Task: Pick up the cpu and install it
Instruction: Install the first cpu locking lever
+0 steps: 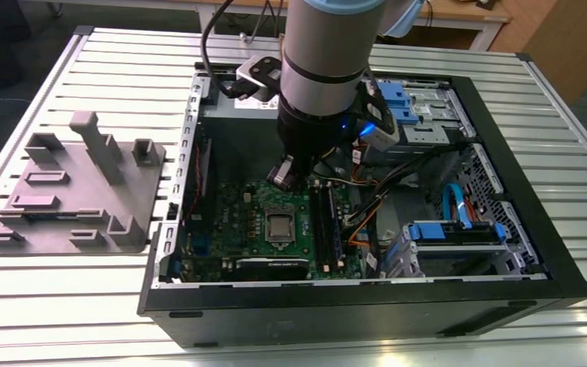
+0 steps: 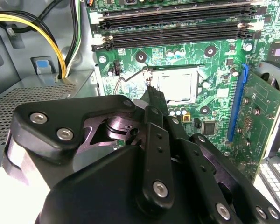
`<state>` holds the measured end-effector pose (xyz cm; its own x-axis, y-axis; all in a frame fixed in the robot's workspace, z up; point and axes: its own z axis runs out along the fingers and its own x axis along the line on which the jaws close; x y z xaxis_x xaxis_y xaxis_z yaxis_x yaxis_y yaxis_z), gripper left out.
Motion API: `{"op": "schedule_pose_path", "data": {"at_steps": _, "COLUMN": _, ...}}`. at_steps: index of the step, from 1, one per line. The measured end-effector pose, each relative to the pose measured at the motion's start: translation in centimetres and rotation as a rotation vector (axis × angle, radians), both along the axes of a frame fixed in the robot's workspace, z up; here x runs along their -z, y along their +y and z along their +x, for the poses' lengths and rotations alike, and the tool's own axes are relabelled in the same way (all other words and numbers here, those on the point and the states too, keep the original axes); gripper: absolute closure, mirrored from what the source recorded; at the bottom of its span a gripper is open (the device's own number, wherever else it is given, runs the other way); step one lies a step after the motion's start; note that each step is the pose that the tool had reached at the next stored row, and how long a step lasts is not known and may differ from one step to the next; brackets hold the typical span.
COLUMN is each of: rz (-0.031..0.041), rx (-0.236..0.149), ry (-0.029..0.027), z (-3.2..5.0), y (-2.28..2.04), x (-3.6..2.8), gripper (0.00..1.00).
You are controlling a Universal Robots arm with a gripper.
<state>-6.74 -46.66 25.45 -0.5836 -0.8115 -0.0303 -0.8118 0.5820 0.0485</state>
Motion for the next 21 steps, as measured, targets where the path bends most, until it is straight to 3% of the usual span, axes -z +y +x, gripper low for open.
{"op": "schedule_pose_path", "data": {"at_steps": 7, "rz": 0.0009, "rx": 0.000, "ry": -0.0136, "z": -0.75, "y": 0.07, "x": 0.01, "gripper": 0.90}}
{"op": "schedule_pose_path", "data": {"at_steps": 13, "rz": 0.0008, "rx": 0.002, "ry": -0.0153, "z": -1.00, "y": 0.83, "x": 0.05, "gripper": 0.90}}
{"op": "schedule_pose_path", "data": {"at_steps": 17, "rz": 0.0008, "rx": 0.002, "ry": -0.0179, "z": -1.51, "y": 1.03, "x": 0.07, "gripper": 0.90}}
{"op": "schedule_pose_path", "data": {"at_steps": 21, "rz": 0.0008, "rx": 0.005, "ry": -0.0179, "z": -1.50, "y": 1.77, "x": 0.10, "gripper": 0.90}}
